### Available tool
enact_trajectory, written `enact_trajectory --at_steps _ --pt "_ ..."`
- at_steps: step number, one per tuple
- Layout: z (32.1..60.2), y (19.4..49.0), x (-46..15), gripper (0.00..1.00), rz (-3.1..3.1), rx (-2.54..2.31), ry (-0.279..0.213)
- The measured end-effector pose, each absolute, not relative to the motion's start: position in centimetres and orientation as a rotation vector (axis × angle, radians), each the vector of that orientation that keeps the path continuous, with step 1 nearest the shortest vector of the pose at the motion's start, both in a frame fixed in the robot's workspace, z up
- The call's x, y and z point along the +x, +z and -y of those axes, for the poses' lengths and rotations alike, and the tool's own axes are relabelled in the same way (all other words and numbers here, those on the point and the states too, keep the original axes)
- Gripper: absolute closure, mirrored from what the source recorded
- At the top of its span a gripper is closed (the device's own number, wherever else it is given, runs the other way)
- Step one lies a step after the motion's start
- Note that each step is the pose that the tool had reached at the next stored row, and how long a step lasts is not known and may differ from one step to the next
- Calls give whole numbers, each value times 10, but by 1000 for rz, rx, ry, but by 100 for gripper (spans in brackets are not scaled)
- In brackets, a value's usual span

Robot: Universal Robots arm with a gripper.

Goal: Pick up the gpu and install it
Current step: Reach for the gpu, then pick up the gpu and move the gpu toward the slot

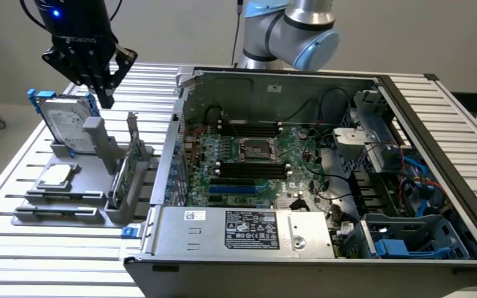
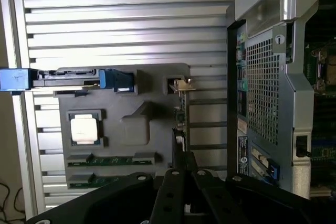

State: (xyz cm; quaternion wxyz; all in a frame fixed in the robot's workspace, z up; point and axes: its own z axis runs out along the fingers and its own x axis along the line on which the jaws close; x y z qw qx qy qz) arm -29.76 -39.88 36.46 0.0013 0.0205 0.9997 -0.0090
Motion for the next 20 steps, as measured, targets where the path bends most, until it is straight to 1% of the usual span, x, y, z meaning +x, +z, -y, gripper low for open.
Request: enact_trajectory --at_steps 14,15,16,17,19,20 --pt "399 365 -298 89 -3138 65 -28" --pt "399 365 -298 88 -3138 65 -28" --pt "399 365 -298 83 -3138 65 -28" --pt "399 365 -298 83 -3138 65 -28" --pt "399 365 -298 70 -3138 65 -28" --pt "399 365 -298 70 -3138 65 -28"
